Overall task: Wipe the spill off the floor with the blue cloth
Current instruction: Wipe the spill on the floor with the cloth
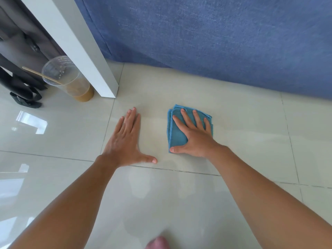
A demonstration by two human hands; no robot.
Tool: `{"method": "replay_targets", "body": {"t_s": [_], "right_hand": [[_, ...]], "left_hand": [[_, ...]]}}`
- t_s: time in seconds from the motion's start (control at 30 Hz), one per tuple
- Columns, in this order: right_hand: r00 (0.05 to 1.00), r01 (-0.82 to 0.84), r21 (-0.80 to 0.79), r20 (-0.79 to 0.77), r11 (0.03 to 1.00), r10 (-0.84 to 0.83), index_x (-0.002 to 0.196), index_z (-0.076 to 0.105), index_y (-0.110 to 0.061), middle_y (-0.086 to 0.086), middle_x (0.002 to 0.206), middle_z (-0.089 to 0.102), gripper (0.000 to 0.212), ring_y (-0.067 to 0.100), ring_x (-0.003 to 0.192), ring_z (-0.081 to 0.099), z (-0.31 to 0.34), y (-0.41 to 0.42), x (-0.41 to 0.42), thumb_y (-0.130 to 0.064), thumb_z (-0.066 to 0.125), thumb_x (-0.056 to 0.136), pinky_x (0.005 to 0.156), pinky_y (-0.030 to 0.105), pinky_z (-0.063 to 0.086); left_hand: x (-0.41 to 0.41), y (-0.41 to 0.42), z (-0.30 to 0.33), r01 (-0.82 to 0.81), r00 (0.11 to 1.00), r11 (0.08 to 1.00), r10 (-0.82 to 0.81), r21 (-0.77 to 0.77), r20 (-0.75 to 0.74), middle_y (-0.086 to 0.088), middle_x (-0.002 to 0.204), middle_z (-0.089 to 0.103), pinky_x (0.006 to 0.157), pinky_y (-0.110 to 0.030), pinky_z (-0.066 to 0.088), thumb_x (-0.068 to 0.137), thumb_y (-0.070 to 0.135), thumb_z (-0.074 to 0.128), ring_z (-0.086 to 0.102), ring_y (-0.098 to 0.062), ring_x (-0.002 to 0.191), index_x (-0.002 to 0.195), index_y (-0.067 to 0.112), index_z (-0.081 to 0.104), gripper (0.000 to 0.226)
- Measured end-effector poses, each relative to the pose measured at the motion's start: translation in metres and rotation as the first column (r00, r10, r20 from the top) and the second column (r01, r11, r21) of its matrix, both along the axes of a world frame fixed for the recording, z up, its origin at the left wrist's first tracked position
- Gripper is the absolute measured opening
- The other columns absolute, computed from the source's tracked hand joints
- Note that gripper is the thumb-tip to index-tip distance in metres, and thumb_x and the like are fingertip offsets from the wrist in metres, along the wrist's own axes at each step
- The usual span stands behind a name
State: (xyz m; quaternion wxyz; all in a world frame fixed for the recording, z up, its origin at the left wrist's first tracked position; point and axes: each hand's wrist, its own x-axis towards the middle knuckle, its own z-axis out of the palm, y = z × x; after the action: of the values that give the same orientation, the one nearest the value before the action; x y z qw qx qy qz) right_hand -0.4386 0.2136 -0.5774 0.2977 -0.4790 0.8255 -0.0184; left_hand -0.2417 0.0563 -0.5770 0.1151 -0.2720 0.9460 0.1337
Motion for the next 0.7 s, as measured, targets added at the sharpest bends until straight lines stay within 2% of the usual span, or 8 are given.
{"method": "replay_targets", "body": {"t_s": [0.13,0.37,0.53,0.6,0.7], "right_hand": [[0.997,0.023,-0.06,-0.079,0.998,-0.027,0.159,-0.011,-0.042,-0.009,0.167,-0.03,0.117,0.028,0.152,-0.033,-0.009,-0.004,0.041,-0.086,0.055,0.073,0.121,0.058,-0.016],[0.955,0.245,-0.144,-0.136,0.959,-0.264,0.161,-0.003,-0.039,-0.008,0.171,-0.017,0.118,0.032,0.155,-0.023,-0.017,-0.039,0.066,-0.091,0.049,0.069,0.121,0.058,-0.015],[0.9,0.394,-0.204,-0.114,0.896,-0.422,0.161,0.007,-0.037,-0.008,0.172,-0.008,0.1,0.031,0.156,-0.017,-0.019,-0.075,0.044,-0.085,0.041,0.08,0.122,0.058,-0.013],[0.899,0.389,-0.209,-0.125,0.897,-0.419,0.161,0.011,-0.037,-0.008,0.172,-0.005,0.092,0.031,0.157,-0.013,-0.018,-0.075,0.029,-0.081,0.036,0.085,0.123,0.059,-0.009],[0.936,0.29,-0.194,-0.147,0.937,-0.32,0.161,0.01,-0.036,-0.009,0.172,-0.007,0.09,0.03,0.157,-0.012,-0.016,-0.061,0.014,-0.079,0.037,0.087,0.124,0.058,-0.005]], "left_hand": [[0.007,0.003,-0.003,-0.056,0.998,0.997,0.056,-0.043,-0.003,-0.012,0.169,-0.013,0.126,-0.051,-0.001,0.046,0.105,0.043,-0.017,-0.022,0.155,0.159,0.002,-0.005,0.16],[0.013,-0.002,-0.007,-0.013,0.999,0.998,0.015,-0.055,0.031,-0.012,0.168,-0.016,0.126,-0.049,-0.005,0.045,0.107,0.036,-0.019,-0.02,0.155,0.158,0.002,-0.009,0.161],[0.012,-0.002,-0.008,-0.02,1.0,0.998,0.021,-0.053,0.011,-0.011,0.169,-0.015,0.126,-0.049,-0.004,0.046,0.107,0.035,-0.017,-0.02,0.155,0.158,0.003,-0.009,0.16],[0.011,-0.002,-0.008,-0.016,1.0,0.998,0.017,-0.057,0.017,-0.011,0.169,-0.014,0.126,-0.05,-0.003,0.046,0.107,0.034,-0.016,-0.02,0.156,0.158,0.002,-0.008,0.159],[0.012,-0.002,-0.011,-0.016,1.0,0.997,0.017,-0.08,0.015,-0.012,0.169,-0.011,0.126,-0.051,-0.002,0.05,0.106,0.033,-0.013,-0.021,0.156,0.159,0.002,-0.006,0.156]]}}
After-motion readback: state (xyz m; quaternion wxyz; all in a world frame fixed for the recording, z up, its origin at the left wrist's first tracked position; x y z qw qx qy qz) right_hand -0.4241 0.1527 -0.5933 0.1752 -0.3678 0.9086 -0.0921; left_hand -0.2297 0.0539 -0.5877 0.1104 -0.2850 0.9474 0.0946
